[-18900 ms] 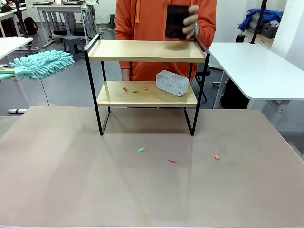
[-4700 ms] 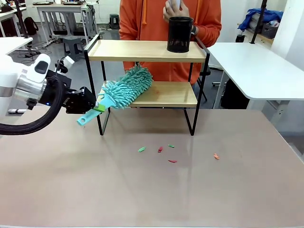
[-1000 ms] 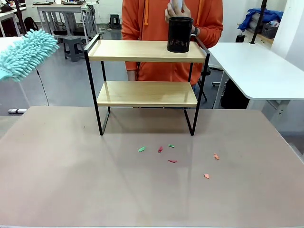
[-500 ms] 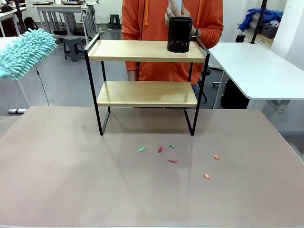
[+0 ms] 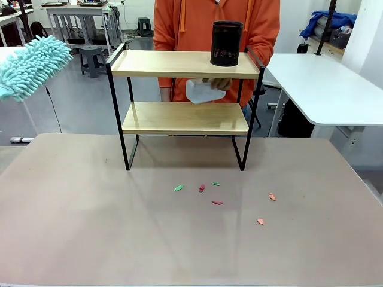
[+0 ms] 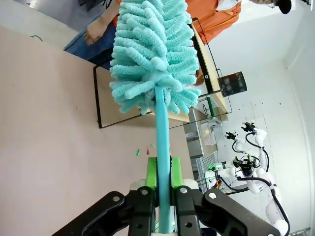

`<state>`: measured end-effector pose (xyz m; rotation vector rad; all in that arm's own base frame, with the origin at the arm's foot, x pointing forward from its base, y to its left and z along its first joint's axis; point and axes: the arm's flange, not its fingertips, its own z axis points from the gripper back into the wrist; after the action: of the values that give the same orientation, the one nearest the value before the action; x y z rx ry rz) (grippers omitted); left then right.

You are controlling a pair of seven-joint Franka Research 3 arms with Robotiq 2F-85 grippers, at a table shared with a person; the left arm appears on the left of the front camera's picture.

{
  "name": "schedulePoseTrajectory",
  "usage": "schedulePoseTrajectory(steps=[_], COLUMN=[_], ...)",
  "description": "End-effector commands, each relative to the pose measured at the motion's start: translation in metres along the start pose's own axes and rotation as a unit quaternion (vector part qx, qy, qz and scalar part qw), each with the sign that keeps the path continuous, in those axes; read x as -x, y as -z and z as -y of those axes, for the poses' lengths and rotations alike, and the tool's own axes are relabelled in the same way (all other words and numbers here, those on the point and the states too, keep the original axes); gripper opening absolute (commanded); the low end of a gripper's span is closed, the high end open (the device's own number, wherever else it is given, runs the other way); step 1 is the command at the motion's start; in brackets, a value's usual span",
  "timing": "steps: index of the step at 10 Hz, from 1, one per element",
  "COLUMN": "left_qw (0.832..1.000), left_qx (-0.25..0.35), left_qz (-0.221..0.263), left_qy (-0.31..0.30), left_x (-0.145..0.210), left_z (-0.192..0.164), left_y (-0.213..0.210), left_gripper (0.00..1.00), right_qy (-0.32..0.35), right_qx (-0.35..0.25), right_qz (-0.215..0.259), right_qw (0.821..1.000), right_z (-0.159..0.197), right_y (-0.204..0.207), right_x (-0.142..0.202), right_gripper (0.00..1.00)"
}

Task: Clean the shelf.
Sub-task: Hand the Duster back to the human.

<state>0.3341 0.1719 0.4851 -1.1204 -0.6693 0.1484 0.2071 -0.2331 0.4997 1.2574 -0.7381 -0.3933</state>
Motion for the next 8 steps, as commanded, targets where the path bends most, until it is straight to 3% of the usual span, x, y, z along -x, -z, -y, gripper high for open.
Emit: schedulePoseTrajectory(steps=[1,3,4,5,6,8], left_qw=[1.000,0.987,0.963,0.934,0.905,0.838], left_qx=[0.000,0.149,0.246,0.310,0.339,0.311], left_qz=[0.000,0.003,-0.028,-0.087,-0.183,-0.412], left_qy=[0.000,0.056,0.110,0.158,0.181,0.179], left_x=[0.000,-0.013,-0.013,-0.006,0.001,0.019], left_z=[0.000,0.032,0.057,0.079,0.093,0.107], left_y=[0.000,-0.021,-0.032,-0.034,-0.027,0.018], left_gripper=[0.12,0.12,0.12,0.12,0.12,0.12], right_qy=[0.000,-0.074,-0.124,-0.154,-0.162,-0.185], right_qx=[0.000,-0.050,-0.089,-0.115,-0.123,-0.120], right_qz=[0.000,-0.005,-0.025,-0.058,-0.111,-0.227], right_qw=[1.000,0.996,0.988,0.980,0.973,0.949], right_z=[0.000,-0.025,-0.048,-0.067,-0.080,-0.097], right_y=[0.000,0.004,0.019,0.041,0.070,0.139], right_x=[0.000,-0.009,-0.014,-0.017,-0.016,0.030], right_gripper=[1.00,1.00,1.00,1.00,1.00,1.00])
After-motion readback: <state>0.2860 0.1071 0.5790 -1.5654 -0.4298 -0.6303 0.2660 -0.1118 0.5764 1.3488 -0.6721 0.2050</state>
